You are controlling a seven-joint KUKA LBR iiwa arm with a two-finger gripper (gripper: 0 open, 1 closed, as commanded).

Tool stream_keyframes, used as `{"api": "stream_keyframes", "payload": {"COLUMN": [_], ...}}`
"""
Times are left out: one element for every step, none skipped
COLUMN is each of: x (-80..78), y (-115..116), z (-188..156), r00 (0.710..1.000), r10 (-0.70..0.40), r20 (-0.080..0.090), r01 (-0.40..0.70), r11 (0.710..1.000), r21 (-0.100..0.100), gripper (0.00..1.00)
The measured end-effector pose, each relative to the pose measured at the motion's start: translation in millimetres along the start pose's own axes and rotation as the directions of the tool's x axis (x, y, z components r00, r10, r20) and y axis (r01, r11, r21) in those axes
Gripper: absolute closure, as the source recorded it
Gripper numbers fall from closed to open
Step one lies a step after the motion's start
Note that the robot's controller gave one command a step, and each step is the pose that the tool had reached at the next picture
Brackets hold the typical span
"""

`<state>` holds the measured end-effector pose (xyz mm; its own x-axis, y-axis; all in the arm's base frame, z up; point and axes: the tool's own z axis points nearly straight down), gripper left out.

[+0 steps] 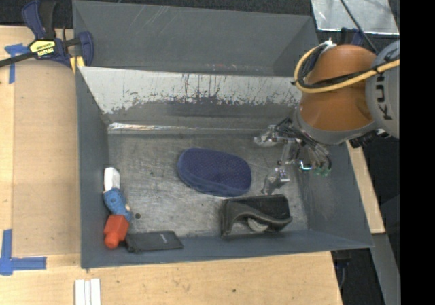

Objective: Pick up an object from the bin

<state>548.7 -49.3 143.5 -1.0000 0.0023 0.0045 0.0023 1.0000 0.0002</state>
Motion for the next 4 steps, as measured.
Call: {"api": "stream_keyframes", "payload": {"x": [-47.6,-45.0,-25.0,-52.3], "y": [77,133,197,182], "z": [59,38,30,68], "r00": [0.999,0.978,0.880,0.810], "r10": [-0.038,0.209,0.474,0.586], "r20": [0.017,0.010,0.007,0.005], "r01": [0.038,-0.209,-0.474,-0.586], "r11": [0.999,0.978,0.880,0.810], "r21": [0.000,-0.005,-0.007,-0.008], "gripper": [0.00,0.00,0.00,0.00]}}
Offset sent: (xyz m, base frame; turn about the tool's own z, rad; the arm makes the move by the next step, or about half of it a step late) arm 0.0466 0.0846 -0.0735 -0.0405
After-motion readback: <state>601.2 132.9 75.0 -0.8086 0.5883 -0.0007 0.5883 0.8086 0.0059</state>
